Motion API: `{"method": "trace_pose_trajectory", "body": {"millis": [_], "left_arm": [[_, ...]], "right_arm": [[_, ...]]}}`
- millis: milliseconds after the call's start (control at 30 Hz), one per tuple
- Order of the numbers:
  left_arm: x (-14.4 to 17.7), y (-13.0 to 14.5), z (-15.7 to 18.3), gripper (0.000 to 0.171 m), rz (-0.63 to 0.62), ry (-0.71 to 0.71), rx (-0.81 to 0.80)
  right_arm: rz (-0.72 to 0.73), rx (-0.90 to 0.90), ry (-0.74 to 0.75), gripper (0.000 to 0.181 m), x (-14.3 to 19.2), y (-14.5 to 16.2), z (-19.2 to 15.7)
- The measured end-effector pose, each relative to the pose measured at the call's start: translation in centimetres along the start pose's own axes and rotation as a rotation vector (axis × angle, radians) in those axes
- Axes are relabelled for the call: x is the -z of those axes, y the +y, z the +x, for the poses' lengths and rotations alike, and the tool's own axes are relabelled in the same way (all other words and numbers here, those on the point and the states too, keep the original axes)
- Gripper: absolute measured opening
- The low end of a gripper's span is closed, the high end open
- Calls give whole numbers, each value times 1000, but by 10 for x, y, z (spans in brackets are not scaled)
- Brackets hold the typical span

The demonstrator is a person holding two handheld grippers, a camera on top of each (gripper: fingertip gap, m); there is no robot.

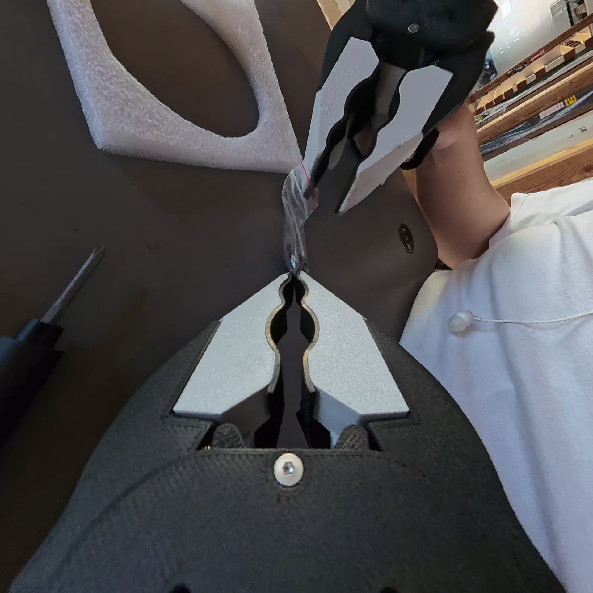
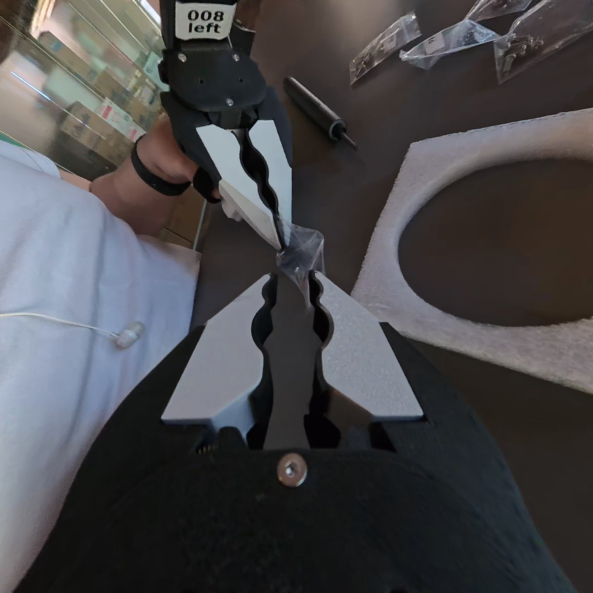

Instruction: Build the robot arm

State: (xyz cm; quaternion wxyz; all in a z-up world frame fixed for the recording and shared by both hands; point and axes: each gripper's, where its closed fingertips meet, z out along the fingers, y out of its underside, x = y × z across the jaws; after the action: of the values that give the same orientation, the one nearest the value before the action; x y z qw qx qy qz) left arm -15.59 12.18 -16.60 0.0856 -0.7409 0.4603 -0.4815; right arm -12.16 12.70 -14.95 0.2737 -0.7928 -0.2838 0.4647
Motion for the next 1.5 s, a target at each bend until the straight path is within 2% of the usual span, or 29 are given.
{"method": "trace_pose_trajectory", "body": {"millis": [67, 133, 267, 500, 700, 833, 933, 1033, 1100, 1233, 1300, 1433, 1500], "left_arm": [[0, 0, 0, 0, -3, -2, -2], [0, -1, -1, 0, -6, -3, 2], [5, -8, 4, 0, -1, 17, 13], [34, -58, 4, 0, 98, 66, 44], [30, -85, -14, 0, 74, 6, 69], [22, -87, -35, 0, 27, -77, 77], [18, -96, -25, 0, 66, 9, 115], [17, -98, -38, 0, 40, -66, 85], [16, -103, -32, 0, 44, -29, 91], [17, -107, -46, 0, 21, -101, 67], [17, -105, -52, 0, -2, -115, 81], [13, -102, -41, 0, -13, -83, 65], [11, -102, -43, 0, -25, -124, 9]], "right_arm": [[21, -29, 4, 17, 1, -3, 2], [14, -52, 38, 0, 2, -3, 9], [62, -119, -38, 0, 9, -13, 0], [161, -287, -129, 0, 24, -43, 19], [129, -334, 1, 0, 26, -51, 52], [111, -330, 66, 0, 29, -49, 63], [126, -347, 96, 0, 33, -48, 71], [145, -382, 70, 0, 34, -50, 74], [138, -355, 91, 0, 33, -48, 77], [159, -346, 40, 0, 32, -53, 74], [176, -344, 64, 0, 35, -53, 80], [187, -351, 48, 0, 36, -51, 79], [175, -330, 62, 0, 35, -48, 81]]}}
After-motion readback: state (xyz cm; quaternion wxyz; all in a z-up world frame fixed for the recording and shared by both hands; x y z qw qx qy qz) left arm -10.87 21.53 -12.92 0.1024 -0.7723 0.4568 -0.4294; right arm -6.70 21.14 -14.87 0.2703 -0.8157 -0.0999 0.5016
